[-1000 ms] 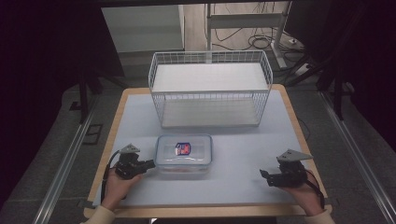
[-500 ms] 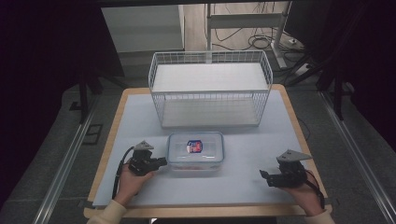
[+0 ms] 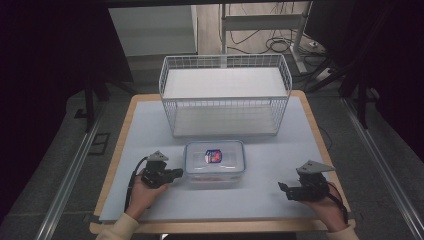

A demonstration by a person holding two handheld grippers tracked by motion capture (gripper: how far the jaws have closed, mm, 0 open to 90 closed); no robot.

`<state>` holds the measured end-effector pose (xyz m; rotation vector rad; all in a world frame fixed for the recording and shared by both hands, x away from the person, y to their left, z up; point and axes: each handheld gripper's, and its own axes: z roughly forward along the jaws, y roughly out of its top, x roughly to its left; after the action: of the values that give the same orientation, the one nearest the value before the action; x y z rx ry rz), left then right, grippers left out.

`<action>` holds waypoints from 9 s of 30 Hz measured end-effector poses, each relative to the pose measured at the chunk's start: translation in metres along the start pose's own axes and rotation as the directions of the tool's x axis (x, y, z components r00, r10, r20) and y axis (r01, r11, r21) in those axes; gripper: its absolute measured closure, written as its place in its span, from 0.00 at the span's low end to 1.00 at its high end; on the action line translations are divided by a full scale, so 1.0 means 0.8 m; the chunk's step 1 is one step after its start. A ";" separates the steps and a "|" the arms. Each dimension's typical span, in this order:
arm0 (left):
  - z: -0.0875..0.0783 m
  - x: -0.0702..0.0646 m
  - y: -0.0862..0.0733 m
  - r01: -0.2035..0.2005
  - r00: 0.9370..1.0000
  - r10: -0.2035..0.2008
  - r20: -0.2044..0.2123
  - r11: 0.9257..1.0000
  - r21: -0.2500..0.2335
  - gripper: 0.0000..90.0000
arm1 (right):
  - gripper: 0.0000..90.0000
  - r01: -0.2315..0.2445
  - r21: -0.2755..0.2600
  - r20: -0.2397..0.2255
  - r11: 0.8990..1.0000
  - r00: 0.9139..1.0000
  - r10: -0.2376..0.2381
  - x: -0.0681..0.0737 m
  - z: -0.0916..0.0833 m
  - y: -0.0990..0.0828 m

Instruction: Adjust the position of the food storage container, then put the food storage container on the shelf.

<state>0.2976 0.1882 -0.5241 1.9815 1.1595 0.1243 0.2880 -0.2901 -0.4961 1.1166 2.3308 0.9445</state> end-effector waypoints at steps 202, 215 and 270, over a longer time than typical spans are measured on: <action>-0.007 -0.033 0.024 0.262 0.955 -0.226 0.192 0.946 -0.192 0.46 | 0.58 -0.340 -0.065 -0.490 0.938 0.830 0.267 0.044 0.064 0.100; -0.014 -0.039 0.037 0.247 0.959 -0.205 0.194 0.944 -0.221 0.46 | 0.58 -0.319 -0.107 -0.483 0.942 0.845 0.232 0.040 0.051 0.111; -0.086 -0.072 0.186 0.108 0.985 -0.055 0.165 0.936 -0.335 0.45 | 0.58 -0.268 -0.295 -0.439 0.917 0.891 0.119 -0.003 -0.045 0.226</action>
<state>0.3351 0.1494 -0.3586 1.6047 1.0401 0.1198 0.3642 -0.2246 -0.3417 1.0967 2.2450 1.7475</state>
